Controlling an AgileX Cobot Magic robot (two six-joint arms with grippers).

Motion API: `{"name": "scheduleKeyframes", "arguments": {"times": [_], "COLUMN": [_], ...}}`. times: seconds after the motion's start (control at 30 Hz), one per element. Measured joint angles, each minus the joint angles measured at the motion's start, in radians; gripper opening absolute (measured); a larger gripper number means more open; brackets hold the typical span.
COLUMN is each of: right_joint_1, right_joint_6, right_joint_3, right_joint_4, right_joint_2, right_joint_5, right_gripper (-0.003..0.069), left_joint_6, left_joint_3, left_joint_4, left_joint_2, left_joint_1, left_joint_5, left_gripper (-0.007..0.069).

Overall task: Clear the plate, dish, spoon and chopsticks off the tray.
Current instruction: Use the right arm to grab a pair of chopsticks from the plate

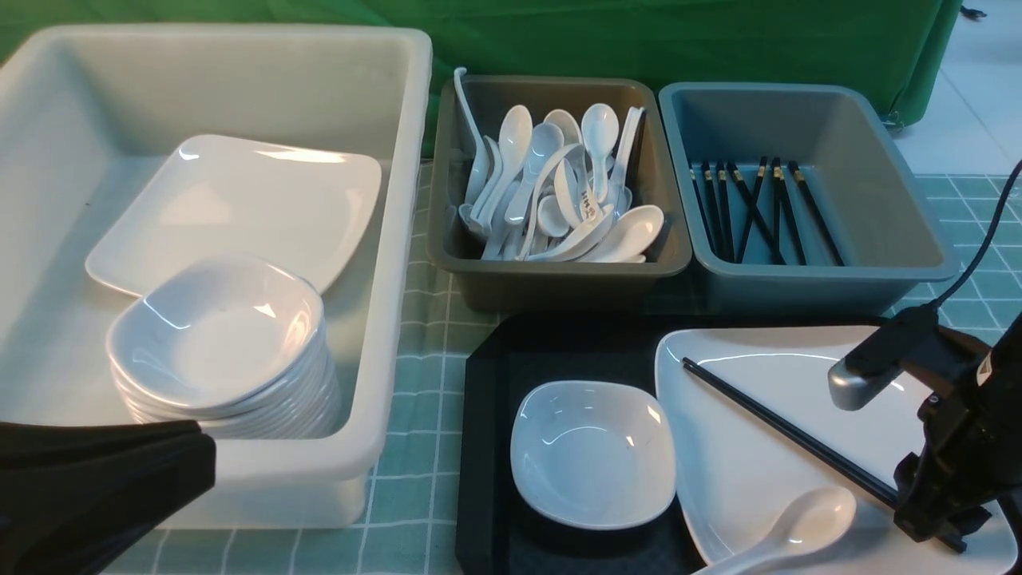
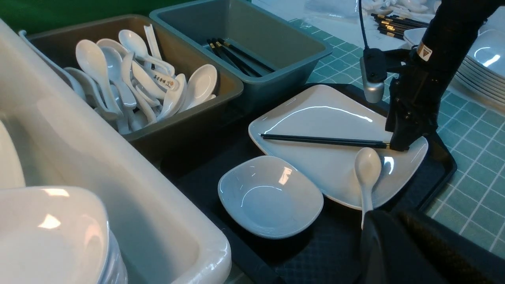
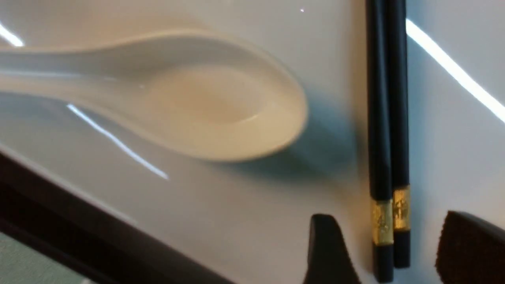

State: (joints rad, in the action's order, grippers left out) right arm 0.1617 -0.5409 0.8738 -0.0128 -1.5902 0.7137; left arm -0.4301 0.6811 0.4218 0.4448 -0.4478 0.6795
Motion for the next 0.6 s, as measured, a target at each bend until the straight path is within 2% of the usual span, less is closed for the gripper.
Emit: {"name": "scheduleKeyframes", "arguments": {"times": [0.27,0.6], "right_joint_1": [-0.017,-0.018], "right_joint_6": [-0.004,-0.049], "right_joint_3": [0.000,0.005], "right_joint_4": [0.003,0.004], "right_joint_2": [-0.082,-0.101], "right_joint_5": [-0.086,-0.108], "right_gripper": [0.0407,0.0409], "left_joint_6": [-0.009,-0.009], "left_joint_3": [0.000,0.000], "left_joint_4": [0.000,0.000], "left_joint_2": [0.000,0.000], "left_joint_1": [0.000,0.000], "left_joint_5": [0.000,0.000], "left_gripper": [0.0013,0.0013]}}
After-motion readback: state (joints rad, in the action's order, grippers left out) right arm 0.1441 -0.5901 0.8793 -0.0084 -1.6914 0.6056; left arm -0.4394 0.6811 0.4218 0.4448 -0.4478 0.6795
